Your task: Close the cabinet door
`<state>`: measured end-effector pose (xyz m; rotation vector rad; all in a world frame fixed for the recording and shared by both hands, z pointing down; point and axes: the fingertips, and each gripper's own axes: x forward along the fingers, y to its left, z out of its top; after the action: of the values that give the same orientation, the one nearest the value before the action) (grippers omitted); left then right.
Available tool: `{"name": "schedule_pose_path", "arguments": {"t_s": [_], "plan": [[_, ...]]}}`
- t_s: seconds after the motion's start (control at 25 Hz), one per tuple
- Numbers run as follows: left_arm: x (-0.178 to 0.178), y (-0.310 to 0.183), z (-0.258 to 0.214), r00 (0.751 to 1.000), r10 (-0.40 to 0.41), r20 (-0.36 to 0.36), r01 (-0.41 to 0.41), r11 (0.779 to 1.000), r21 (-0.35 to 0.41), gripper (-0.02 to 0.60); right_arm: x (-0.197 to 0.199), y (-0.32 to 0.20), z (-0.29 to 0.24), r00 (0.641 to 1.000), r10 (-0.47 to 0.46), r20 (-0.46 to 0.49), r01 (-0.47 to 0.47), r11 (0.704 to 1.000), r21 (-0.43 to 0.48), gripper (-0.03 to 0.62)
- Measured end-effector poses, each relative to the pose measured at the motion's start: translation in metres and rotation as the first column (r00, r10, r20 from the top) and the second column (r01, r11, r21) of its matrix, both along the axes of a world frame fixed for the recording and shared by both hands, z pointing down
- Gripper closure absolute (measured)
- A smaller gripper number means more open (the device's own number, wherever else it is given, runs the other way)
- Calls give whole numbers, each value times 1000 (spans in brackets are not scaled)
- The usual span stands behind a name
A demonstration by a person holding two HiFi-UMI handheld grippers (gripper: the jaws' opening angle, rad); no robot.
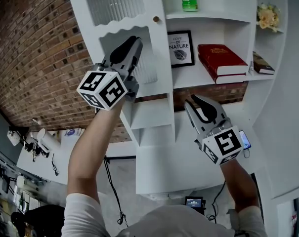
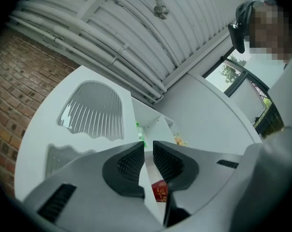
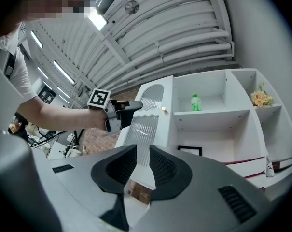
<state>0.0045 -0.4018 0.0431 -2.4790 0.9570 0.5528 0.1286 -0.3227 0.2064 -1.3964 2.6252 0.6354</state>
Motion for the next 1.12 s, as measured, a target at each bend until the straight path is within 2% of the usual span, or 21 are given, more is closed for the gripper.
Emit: {"name": "schedule_pose_path", "arguments": {"t_s": [0.36,0.72,1.12], "plan": [[-28,44,31,995,83,-63,-86,996,-39,546,-12,13,4,999,40,17,-40,999,-15,496],[-34,69,54,987,145,-70,-149,987,-60,549,-20,21,7,997,71,31,-70,997,-29,497],[-39,80,92,982,168,-83,-177,977,-117,549,-30,29,10,997,71,30,-70,997,-34,505]]}}
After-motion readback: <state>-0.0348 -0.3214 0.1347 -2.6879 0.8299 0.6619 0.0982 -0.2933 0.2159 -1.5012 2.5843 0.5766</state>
